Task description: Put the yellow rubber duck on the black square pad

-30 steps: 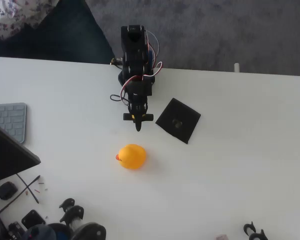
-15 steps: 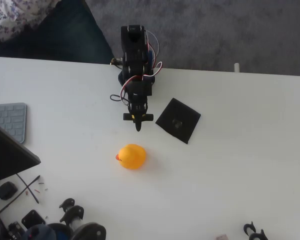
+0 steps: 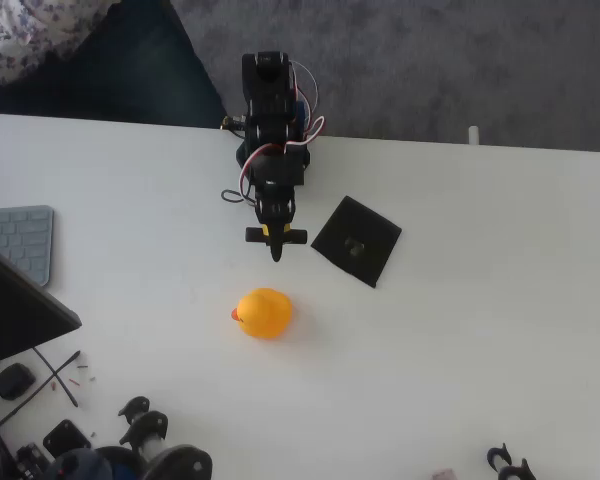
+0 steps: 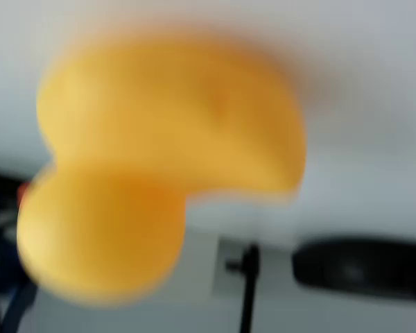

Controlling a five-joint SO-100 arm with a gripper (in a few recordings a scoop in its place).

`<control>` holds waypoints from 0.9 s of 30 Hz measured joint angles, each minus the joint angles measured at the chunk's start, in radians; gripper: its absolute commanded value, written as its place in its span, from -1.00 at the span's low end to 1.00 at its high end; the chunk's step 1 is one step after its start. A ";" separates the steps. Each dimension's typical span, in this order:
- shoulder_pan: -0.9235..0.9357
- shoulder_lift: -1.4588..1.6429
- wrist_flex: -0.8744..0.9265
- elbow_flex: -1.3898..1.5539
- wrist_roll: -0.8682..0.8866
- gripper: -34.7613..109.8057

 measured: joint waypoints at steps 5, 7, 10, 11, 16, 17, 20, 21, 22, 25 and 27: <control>0.000 0.123 0.000 -0.115 0.000 -0.50; 0.000 0.149 0.000 -0.166 0.000 -0.50; 0.000 0.172 0.000 -0.236 0.000 -0.50; 0.000 0.172 0.000 -0.256 0.000 -0.50; 0.000 0.170 -0.106 -0.282 0.000 -0.50; 0.000 0.164 -0.141 -0.285 0.000 -0.50; 0.000 0.089 -0.229 -0.288 0.000 -0.50; 0.000 0.046 -0.252 -0.295 -0.002 -0.50; 0.000 0.002 -0.272 -0.298 -0.002 -0.50; 0.000 -0.140 -0.305 -0.328 -0.002 -0.50; 0.000 -0.215 -0.313 -0.374 -0.002 -0.50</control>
